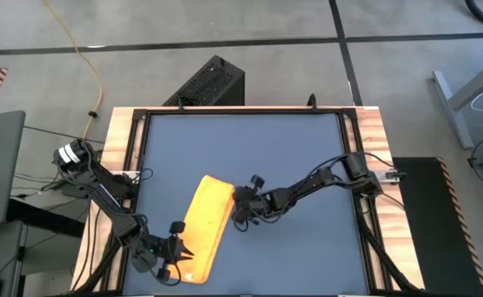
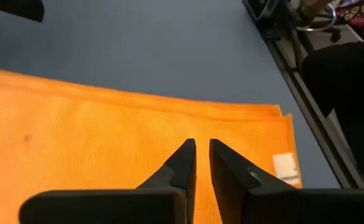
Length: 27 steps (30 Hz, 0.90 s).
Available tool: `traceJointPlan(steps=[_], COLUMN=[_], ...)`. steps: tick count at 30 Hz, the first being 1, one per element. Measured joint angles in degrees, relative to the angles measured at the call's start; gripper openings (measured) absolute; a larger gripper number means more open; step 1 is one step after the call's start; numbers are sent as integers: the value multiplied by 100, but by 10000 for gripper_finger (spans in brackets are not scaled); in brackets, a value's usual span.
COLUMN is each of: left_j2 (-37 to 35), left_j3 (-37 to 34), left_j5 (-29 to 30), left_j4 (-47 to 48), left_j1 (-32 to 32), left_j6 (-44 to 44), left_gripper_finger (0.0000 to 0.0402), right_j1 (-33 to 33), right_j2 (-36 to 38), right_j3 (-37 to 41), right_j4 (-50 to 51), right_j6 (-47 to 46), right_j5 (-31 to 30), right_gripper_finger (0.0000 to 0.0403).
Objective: Roll towel
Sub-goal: Roll the yellow microfiber cloth on the table
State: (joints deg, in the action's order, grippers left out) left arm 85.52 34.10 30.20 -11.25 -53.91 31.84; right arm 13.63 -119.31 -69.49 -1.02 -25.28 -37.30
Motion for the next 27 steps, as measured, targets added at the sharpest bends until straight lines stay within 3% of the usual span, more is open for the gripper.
traceJointPlan(steps=[4,12,27], left_j2=[0,110,1279], left_j3=[-34,-34,-19], left_j5=[0,0,-236], left_j4=[13,-18,-482], left_j1=[0,-2,0], left_j6=[33,72,682], left_gripper_finger=[12,1,0], right_j1=[21,-43,-87], right_j2=[-2,-118,-175], right_j3=[0,2,-20], right_j4=[-9,-66,939], right_j6=[24,-178,-2192], right_j5=[-353,-366,-706], right_gripper_finger=[88,88,88])
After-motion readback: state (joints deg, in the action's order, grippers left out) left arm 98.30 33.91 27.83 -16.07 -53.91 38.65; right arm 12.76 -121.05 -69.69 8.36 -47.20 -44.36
